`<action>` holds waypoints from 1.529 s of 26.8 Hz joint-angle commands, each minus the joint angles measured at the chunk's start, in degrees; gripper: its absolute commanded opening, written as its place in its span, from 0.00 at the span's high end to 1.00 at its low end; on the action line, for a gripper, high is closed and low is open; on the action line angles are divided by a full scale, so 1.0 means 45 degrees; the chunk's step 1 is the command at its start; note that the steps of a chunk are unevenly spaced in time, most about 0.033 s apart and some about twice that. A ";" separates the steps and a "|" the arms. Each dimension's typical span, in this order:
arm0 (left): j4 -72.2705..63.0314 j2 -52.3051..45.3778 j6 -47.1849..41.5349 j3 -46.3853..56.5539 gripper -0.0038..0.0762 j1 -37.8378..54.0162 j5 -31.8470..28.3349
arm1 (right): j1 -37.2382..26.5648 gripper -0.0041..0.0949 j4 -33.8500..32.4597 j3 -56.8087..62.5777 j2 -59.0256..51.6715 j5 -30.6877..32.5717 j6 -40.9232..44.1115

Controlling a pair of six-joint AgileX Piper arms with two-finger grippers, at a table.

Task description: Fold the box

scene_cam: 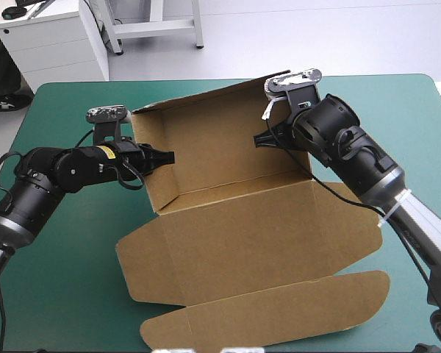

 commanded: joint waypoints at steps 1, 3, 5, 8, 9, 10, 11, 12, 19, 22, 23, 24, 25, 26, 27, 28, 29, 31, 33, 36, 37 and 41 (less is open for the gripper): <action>-0.1454 -0.0403 0.0115 -0.0421 0.96 -0.0629 -0.1410 | -0.0002 0.96 0.0049 -0.0413 -0.0471 -0.1100 0.0389; -0.1251 -0.0403 0.0119 -0.0421 0.96 -0.0916 -0.1625 | -0.0002 0.96 0.0120 -0.0413 -0.0471 -0.1026 0.0389; -0.0640 -0.0397 -0.0219 -0.0421 0.96 -0.1180 -0.1732 | -0.0002 0.96 0.0258 -0.0413 -0.0471 -0.0916 0.0389; 0.0732 -0.0322 -0.1337 -0.0458 0.96 -0.1418 -0.1598 | -0.0002 0.96 0.0258 -0.0413 -0.0471 -0.0639 0.0411; 0.1167 -0.0245 -0.1597 -0.0553 0.96 -0.1418 -0.1330 | -0.0027 0.96 0.0258 -0.0413 -0.0471 -0.0524 0.0493; 0.1576 -0.0129 -0.1770 -0.0696 0.96 -0.1418 -0.0969 | -0.0057 0.96 0.0409 -0.0413 -0.0471 -0.0410 0.0547; 0.1969 0.0037 -0.1802 -0.0899 0.96 -0.1418 -0.0613 | -0.0135 0.96 0.0760 -0.0413 -0.0449 -0.0313 0.0547; 0.2242 0.0212 -0.1802 -0.1147 0.96 -0.1418 -0.0316 | -0.0348 0.96 0.1298 -0.0413 -0.0418 -0.0291 0.0547; 0.3254 0.2683 -0.2056 -0.3613 0.96 -0.1418 0.2430 | -0.2312 0.96 0.4911 -0.0413 0.0638 0.0794 -0.1204; 0.3293 0.4021 -0.2238 -0.4544 0.96 -0.1418 0.3669 | -0.2467 0.96 0.4787 -0.0413 0.1142 0.0794 -0.1435; 0.3173 0.4321 -0.2238 -0.4759 0.96 -0.1418 0.3863 | -0.2467 0.96 0.4698 -0.0413 0.1304 0.0794 -0.1435; 0.3019 0.4653 -0.2238 -0.4930 0.96 -0.1418 0.4034 | -0.2467 0.96 0.4539 -0.0413 0.1551 0.0794 -0.1475; 0.2955 0.4887 -0.2238 -0.5013 0.96 -0.1418 0.4098 | -0.2467 0.96 0.4538 -0.0413 0.1714 0.0794 -0.1528; 0.2955 0.5128 -0.2238 -0.5124 0.96 -0.1418 0.4155 | -0.2467 0.96 0.4538 -0.0413 0.1913 0.0794 -0.1528; 0.2955 0.5330 -0.2259 -0.5182 0.96 -0.1418 0.4185 | -0.2467 0.96 0.4538 -0.0413 0.2112 0.0794 -0.1625; 0.2955 0.5465 -0.2259 -0.5182 0.96 -0.1418 0.4159 | -0.2467 0.96 0.4538 -0.0413 0.2318 0.0794 -0.1703; 0.2955 0.5551 -0.2296 -0.5182 0.96 -0.1418 0.4140 | -0.2467 0.96 0.4538 -0.0413 0.2479 0.0770 -0.1734; 0.3133 0.5737 -0.2555 -0.5182 0.96 -0.1418 0.4064 | -0.2474 0.96 0.4538 -0.0413 0.2871 0.0770 -0.1822; 0.3209 0.5940 -0.2555 -0.5182 0.96 -0.1418 0.3959 | -0.2598 0.96 0.4588 -0.0413 0.3362 0.0738 -0.1916; 0.3825 0.6184 -0.2555 -0.5182 0.96 -0.1418 0.3929 | -0.3090 0.96 0.4795 -0.0413 0.3816 0.0709 -0.2002; 0.3952 0.6213 -0.2555 -0.5182 0.96 -0.1418 0.3867 | -0.3167 0.96 0.4793 -0.0413 0.3823 0.0709 -0.2058; 0.3915 0.6413 -0.2555 -0.5182 0.96 -0.1418 0.3490 | -0.3491 0.96 0.4865 -0.0413 0.3823 0.0547 -0.2279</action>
